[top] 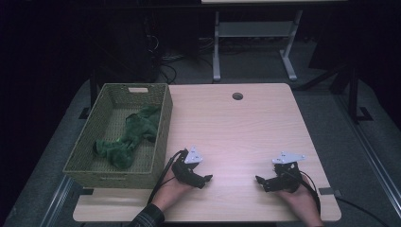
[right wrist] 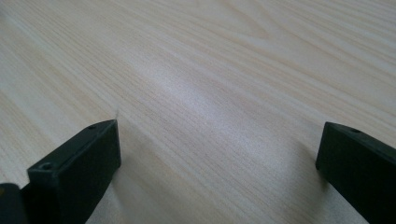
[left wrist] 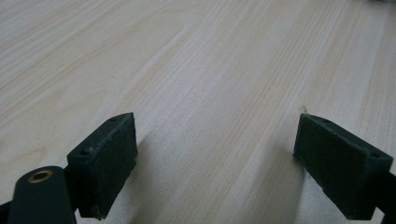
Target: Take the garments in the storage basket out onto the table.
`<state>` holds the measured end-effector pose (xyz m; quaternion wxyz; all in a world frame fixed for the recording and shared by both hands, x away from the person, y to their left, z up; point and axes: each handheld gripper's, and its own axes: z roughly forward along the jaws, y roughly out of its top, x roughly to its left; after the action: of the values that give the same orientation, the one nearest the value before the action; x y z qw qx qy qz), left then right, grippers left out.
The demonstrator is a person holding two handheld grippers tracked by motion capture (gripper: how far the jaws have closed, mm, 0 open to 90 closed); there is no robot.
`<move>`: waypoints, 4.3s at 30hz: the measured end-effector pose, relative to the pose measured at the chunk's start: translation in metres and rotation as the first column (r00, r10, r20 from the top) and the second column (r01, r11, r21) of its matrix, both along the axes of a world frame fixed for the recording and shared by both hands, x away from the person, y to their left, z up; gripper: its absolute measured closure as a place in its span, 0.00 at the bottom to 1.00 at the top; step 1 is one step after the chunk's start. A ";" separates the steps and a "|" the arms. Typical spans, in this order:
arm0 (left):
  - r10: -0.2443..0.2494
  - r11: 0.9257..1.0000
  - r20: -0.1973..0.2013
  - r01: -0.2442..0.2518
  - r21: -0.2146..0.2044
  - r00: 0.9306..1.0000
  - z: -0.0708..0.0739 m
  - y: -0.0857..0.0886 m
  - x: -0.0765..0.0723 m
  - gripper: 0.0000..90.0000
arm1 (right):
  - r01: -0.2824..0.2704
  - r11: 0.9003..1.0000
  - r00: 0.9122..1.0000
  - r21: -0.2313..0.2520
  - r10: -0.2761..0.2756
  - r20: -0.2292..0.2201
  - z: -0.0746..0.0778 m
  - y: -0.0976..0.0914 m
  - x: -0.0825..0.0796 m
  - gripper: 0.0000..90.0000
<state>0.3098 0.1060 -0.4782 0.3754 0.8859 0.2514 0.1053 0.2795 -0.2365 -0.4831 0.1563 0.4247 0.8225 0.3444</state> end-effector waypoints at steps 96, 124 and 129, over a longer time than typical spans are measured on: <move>-0.037 0.997 0.002 0.037 -0.066 0.999 0.086 0.005 0.018 0.14 | 0.007 1.000 1.000 0.000 -0.007 -0.005 0.000 0.000 0.000 0.00; -0.018 0.993 0.034 0.022 -0.118 0.999 0.120 0.020 0.031 0.15 | 0.008 1.000 1.000 0.000 -0.008 -0.004 0.000 0.000 0.000 0.00; -0.007 0.992 0.043 0.012 -0.126 0.999 0.126 0.030 0.032 0.15 | 0.008 1.000 1.000 0.000 -0.008 -0.004 0.000 0.000 0.000 0.00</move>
<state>0.3420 0.1356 -0.3522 0.4365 0.8591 0.2453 0.1060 0.2794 -0.2366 -0.4830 0.1561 0.4286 0.8212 0.3429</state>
